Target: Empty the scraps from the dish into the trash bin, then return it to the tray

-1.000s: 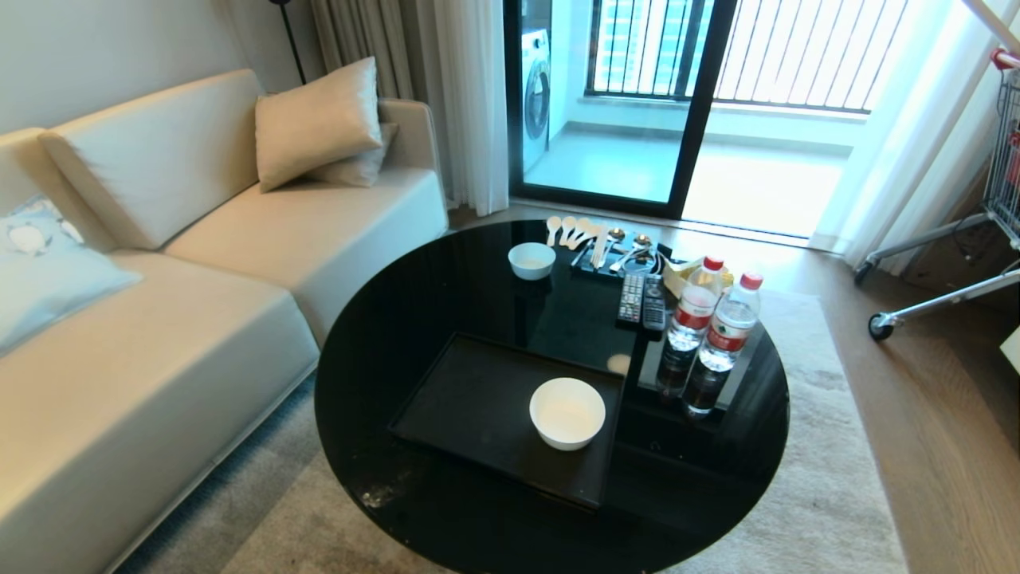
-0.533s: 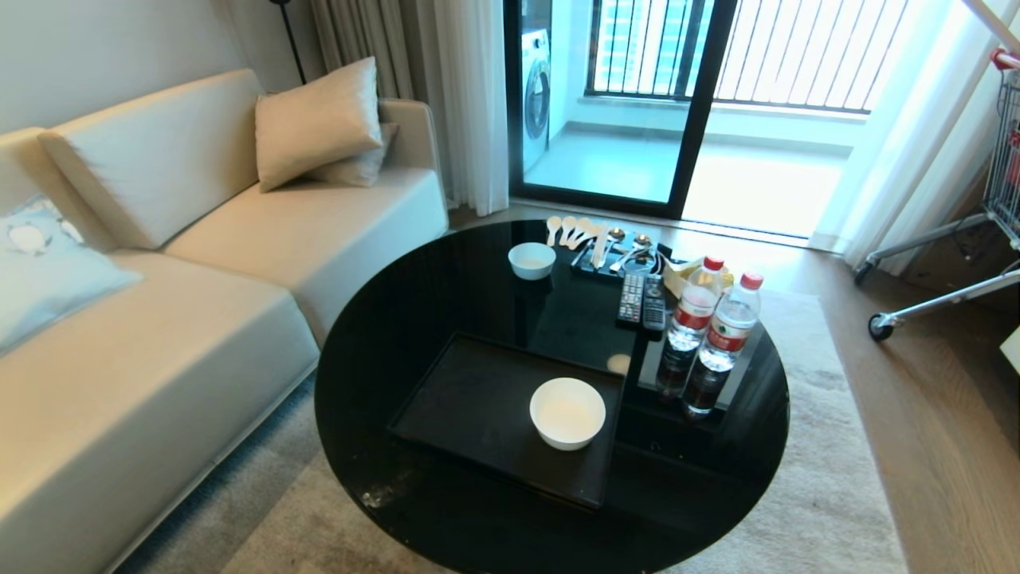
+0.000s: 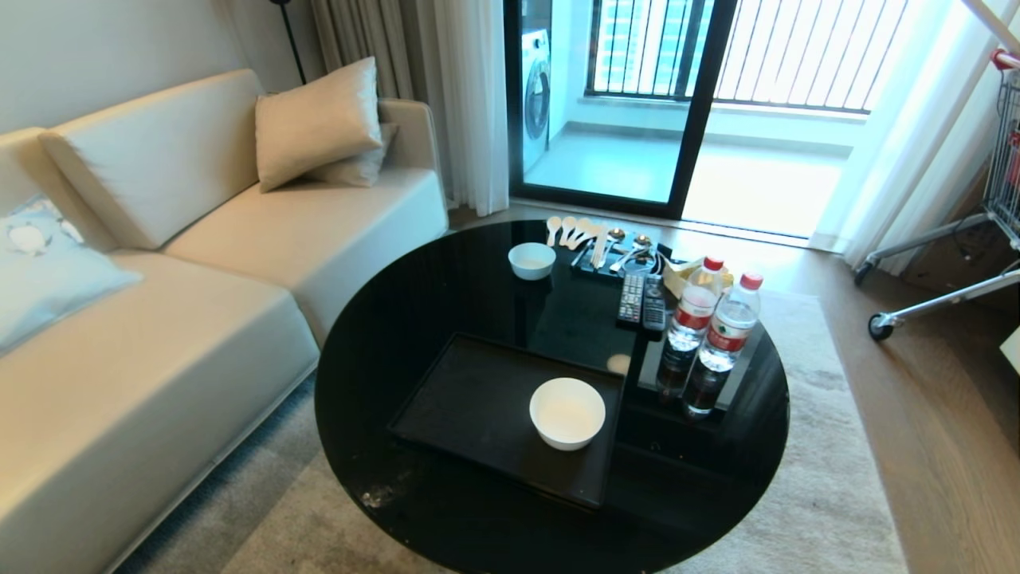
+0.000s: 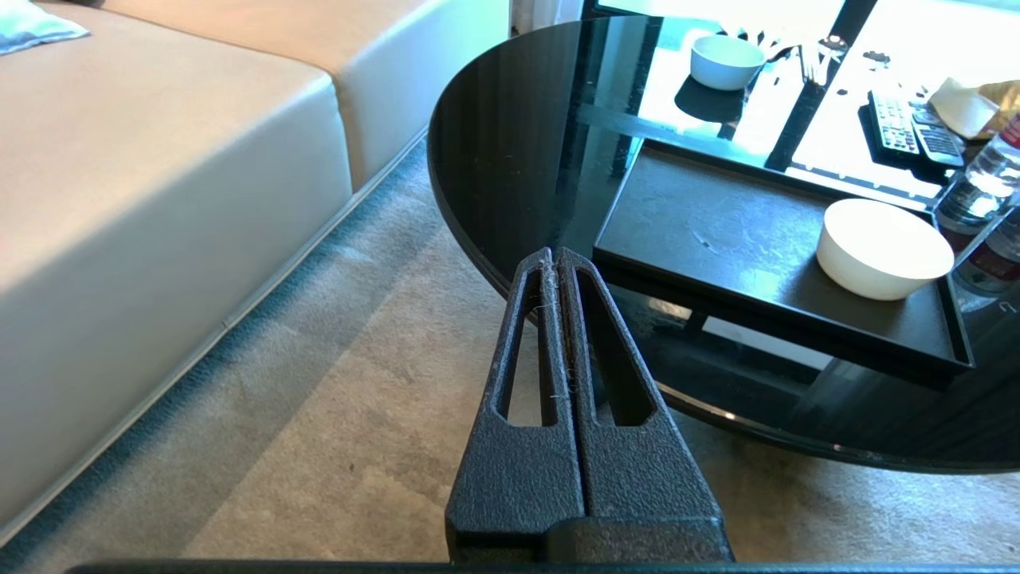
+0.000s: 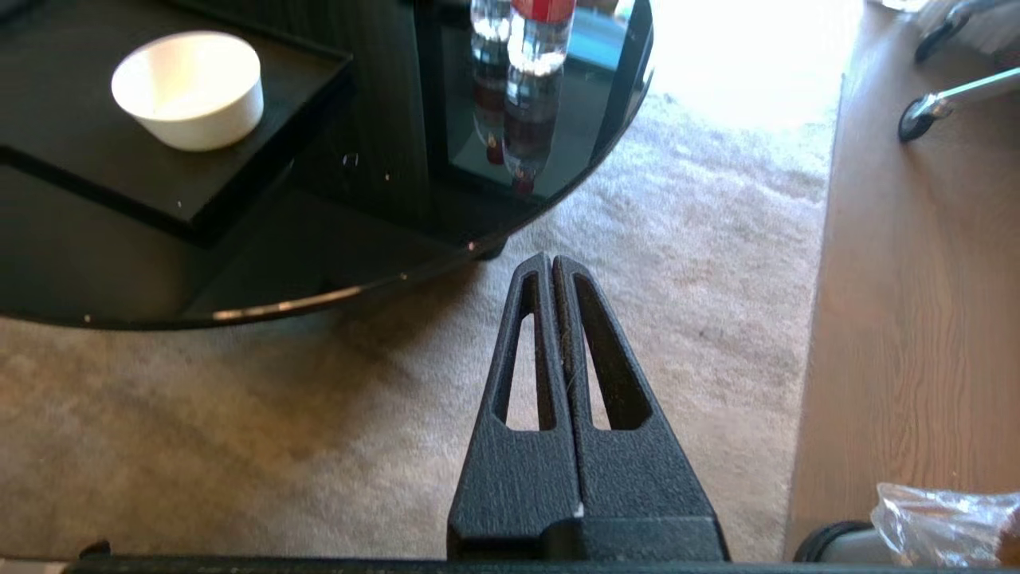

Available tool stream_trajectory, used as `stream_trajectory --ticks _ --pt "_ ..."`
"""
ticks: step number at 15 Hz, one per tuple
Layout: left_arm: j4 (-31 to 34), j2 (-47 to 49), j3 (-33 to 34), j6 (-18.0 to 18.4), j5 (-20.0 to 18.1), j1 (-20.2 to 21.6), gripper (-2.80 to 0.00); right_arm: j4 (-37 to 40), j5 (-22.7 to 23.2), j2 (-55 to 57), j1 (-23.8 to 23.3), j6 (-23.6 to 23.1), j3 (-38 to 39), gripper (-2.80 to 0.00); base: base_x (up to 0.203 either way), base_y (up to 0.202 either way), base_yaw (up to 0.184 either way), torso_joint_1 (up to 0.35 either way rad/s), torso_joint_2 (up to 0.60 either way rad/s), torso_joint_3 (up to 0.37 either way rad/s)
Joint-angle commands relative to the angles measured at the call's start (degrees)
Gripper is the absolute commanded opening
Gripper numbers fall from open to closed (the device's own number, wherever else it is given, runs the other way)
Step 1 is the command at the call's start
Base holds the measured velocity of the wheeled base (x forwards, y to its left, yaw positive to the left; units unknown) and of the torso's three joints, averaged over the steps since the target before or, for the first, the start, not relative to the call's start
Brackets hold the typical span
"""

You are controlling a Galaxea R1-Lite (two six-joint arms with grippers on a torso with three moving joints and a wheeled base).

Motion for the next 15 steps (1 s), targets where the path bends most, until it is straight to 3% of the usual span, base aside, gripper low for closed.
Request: stream_trajectory --ticks 1,12,15 --pt "0.0 0.0 0.0 -0.1 0.0 0.0 -2.8 -0.1 0.1 -7.7 0.3 0.1 0.0 -2.8 0.0 0.0 0.0 0.0 0.0 0.0" --pt "0.0 0.0 0.0 -0.1 0.0 0.0 -2.8 0.0 0.0 -9.9 0.6 -0.3 0.0 -2.8 0.0 0.0 0.0 0.0 0.0 0.0" --pt "0.0 0.0 0.0 -0.1 0.0 0.0 -2.8 -0.2 0.0 -9.9 0.6 2.1 0.0 -2.8 0.0 0.0 0.0 0.0 0.0 0.0"
